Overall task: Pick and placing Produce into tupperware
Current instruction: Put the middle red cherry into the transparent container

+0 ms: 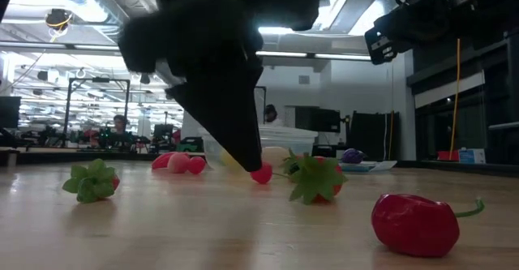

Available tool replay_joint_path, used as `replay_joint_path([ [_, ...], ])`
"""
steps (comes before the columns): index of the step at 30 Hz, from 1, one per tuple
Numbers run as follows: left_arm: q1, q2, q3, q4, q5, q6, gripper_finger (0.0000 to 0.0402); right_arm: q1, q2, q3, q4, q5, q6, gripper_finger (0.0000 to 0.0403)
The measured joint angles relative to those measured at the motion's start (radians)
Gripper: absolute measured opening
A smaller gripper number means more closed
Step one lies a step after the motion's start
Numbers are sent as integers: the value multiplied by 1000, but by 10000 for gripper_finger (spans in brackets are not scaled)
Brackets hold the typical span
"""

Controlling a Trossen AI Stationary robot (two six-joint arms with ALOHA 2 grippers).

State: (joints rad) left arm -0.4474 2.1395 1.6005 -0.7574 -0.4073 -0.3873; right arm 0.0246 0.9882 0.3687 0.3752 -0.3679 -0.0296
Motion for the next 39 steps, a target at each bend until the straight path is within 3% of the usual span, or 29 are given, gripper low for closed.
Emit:
replay_joint_path([
  [4,19,0,0,-41,-71,34,179,0,0,0,-1,0,0,7],
  [14,104,0,0,-35,-68,165,179,0,0,0,-4,0,-1,7],
  [21,171,0,0,-35,46,189,179,0,0,0,-39,0,-1,7],
  [27,207,-1,0,-35,72,214,179,0,0,1,-77,0,8,7],
  [32,228,-1,0,-33,186,209,179,0,0,1,-92,0,26,7],
  [39,232,-1,0,-33,197,206,179,0,0,1,-103,0,26,7],
])
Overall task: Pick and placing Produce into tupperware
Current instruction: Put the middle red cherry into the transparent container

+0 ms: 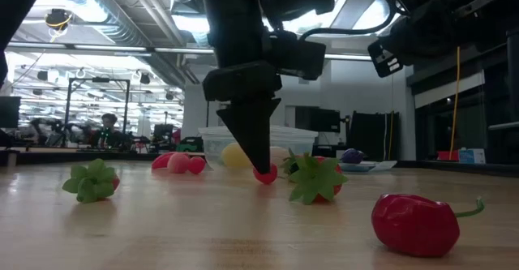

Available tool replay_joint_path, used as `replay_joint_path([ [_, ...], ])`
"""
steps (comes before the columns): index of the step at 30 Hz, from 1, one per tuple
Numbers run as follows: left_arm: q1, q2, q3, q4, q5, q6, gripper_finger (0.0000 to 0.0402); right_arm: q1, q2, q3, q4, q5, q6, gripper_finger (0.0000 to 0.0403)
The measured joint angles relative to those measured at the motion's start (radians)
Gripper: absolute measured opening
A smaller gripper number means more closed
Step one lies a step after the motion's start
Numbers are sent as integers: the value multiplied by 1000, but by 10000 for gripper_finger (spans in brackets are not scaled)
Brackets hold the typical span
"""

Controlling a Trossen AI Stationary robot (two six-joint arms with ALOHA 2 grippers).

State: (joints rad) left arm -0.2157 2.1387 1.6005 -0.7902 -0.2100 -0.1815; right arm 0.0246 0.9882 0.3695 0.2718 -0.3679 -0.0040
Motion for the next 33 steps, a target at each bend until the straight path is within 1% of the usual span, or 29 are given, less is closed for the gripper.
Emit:
replay_joint_path([
  [5,2,0,-27,33,60,-35,179,0,0,0,0,0,0,7],
  [8,2,0,-42,57,73,-57,179,0,0,0,0,0,0,7],
  [14,3,0,-63,145,75,-72,179,0,0,0,0,0,0,7],
  [25,21,0,-63,148,74,-78,178,0,0,0,-1,0,0,7],
  [29,21,0,-63,141,74,-79,158,0,0,0,-1,0,0,7],
  [33,21,0,-62,109,89,-84,111,0,0,0,-1,0,0,7],
])
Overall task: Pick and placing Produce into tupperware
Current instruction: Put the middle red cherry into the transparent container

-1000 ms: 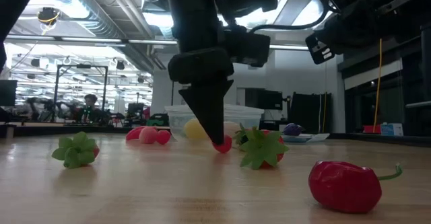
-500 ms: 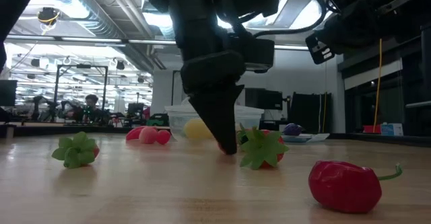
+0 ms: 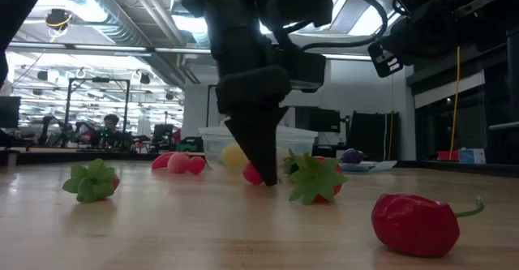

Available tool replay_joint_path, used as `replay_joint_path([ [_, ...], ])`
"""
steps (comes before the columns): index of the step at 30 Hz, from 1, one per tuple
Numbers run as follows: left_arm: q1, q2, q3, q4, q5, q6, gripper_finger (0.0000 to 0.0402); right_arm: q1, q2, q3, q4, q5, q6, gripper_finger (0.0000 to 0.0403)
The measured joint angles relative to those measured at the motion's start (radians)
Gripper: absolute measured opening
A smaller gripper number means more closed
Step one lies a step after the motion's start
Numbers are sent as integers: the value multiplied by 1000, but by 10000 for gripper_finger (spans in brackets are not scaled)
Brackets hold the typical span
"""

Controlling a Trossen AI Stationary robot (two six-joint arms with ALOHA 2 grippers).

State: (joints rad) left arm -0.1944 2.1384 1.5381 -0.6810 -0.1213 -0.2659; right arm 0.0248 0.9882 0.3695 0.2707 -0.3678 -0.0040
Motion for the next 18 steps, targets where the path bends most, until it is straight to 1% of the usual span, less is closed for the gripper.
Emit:
replay_joint_path([
  [6,0,-2,1,-64,10,-20,25,0,0,0,0,0,0,7],
  [8,-1,-2,1,-68,12,-20,7,0,0,0,0,0,0,7],
  [14,-3,-2,1,-69,11,-13,2,0,0,0,0,0,0,7],
  [18,-14,-4,1,-69,7,20,1,0,0,0,0,0,0,7],
])
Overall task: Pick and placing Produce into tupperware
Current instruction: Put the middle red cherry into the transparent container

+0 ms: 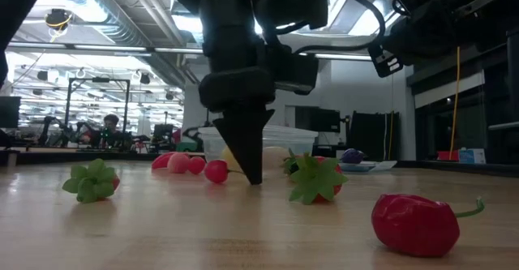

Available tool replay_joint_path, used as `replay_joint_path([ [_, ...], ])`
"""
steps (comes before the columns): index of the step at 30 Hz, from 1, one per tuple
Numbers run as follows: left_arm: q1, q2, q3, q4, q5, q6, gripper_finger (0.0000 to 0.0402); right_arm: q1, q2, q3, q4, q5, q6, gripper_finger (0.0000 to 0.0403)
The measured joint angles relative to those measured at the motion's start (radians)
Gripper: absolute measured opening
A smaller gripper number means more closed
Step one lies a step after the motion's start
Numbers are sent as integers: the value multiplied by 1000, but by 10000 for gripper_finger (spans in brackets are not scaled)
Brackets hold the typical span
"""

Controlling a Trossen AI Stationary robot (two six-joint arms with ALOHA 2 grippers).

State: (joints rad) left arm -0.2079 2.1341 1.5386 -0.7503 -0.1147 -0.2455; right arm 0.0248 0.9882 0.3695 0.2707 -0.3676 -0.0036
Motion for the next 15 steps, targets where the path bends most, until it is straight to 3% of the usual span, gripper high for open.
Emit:
replay_joint_path([
  [8,-18,-37,-2,-50,-34,39,0,0,0,0,-7,0,0,7],
  [15,-33,-137,-2,-97,-165,17,0,0,0,0,-17,0,0,7],
])
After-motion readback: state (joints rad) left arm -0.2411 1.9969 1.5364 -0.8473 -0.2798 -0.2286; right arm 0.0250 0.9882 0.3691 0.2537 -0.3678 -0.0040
